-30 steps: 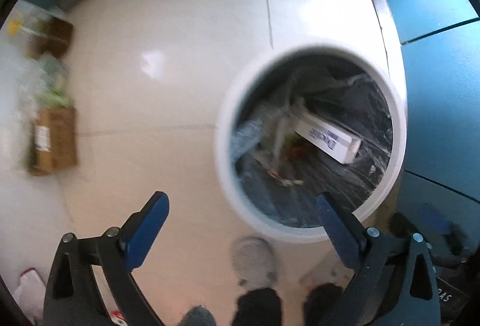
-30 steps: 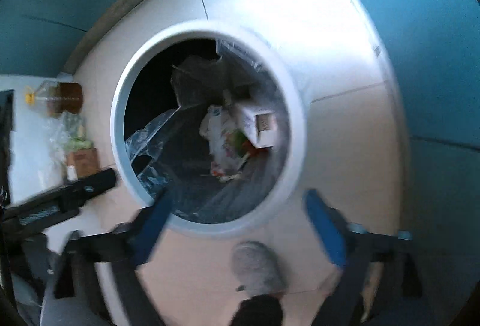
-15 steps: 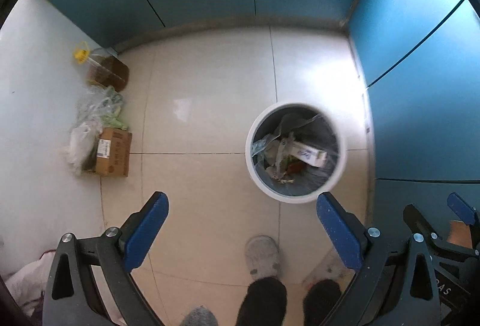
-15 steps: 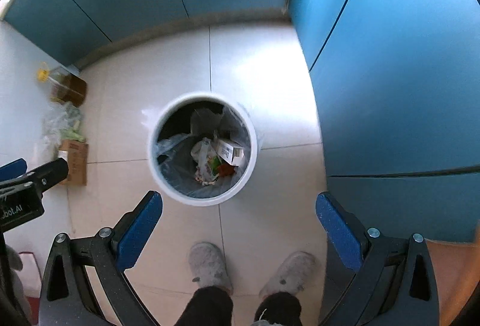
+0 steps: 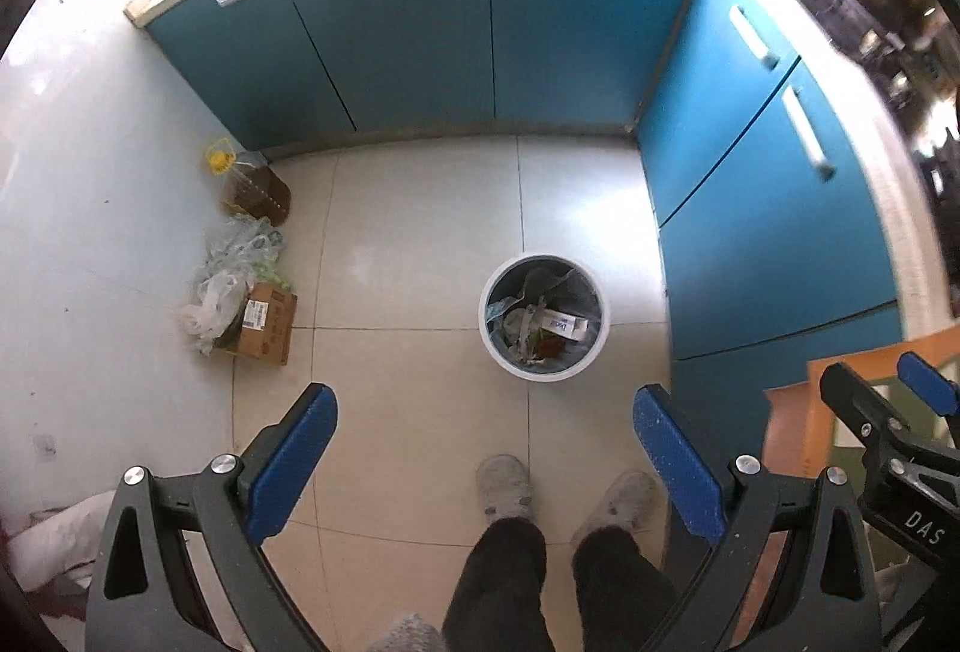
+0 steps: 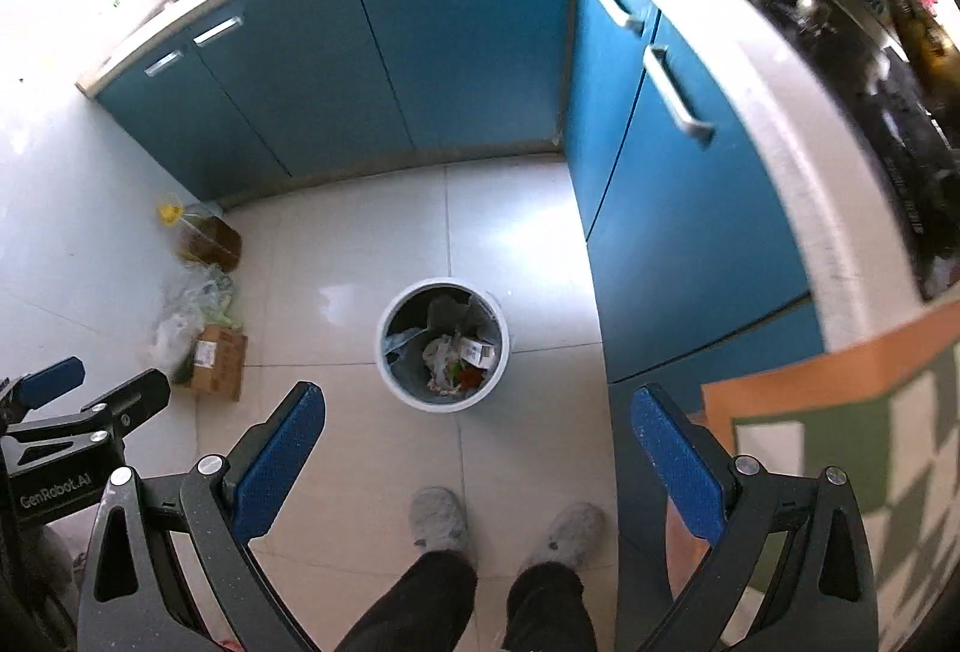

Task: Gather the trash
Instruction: 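Lift both tools from the bin and move back toward the table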

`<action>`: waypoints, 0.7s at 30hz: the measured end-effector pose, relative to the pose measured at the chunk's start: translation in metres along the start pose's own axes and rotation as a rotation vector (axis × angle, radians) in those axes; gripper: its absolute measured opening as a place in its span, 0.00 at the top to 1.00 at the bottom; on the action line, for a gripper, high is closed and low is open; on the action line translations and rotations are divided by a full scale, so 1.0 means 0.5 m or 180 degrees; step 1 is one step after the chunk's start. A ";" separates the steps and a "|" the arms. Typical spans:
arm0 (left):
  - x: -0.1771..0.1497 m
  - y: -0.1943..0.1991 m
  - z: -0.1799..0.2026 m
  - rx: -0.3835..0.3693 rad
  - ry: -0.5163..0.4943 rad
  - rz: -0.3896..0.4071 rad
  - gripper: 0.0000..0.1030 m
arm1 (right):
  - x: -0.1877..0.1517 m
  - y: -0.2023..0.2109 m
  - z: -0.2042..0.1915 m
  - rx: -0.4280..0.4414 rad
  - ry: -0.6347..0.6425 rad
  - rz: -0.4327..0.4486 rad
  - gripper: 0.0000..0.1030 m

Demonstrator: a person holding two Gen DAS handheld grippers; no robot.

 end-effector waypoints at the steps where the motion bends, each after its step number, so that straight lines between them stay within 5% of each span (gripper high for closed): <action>1: -0.007 0.019 0.000 -0.0022 -0.0004 0.0025 0.02 | -0.012 0.027 0.001 0.0009 0.0000 0.0027 0.00; 6: -0.033 0.102 -0.002 0.0008 -0.0065 0.0127 0.02 | -0.053 0.115 -0.001 0.0123 -0.0095 0.0123 0.00; 12: -0.020 0.180 0.042 0.0265 -0.0218 0.0417 0.02 | -0.072 0.188 0.046 0.0747 -0.0541 0.0323 0.00; 16: 0.008 0.235 0.148 0.0217 -0.0417 0.0628 0.02 | -0.087 0.227 0.161 0.0994 -0.1064 0.0449 0.00; 21: 0.020 0.271 0.381 0.0110 -0.0968 0.0728 0.02 | -0.163 0.278 0.397 0.0882 -0.1768 0.0665 0.00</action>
Point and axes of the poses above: each gripper's, at about its wrist camera, not at the fingertips, and y roughly against the way its jaws point, z to its right, x to its top, the point moved 9 cm from there along -y, roughly the way its jaws point, and after that the axes turned 15 degrees about -z, right-handed, at the moved point
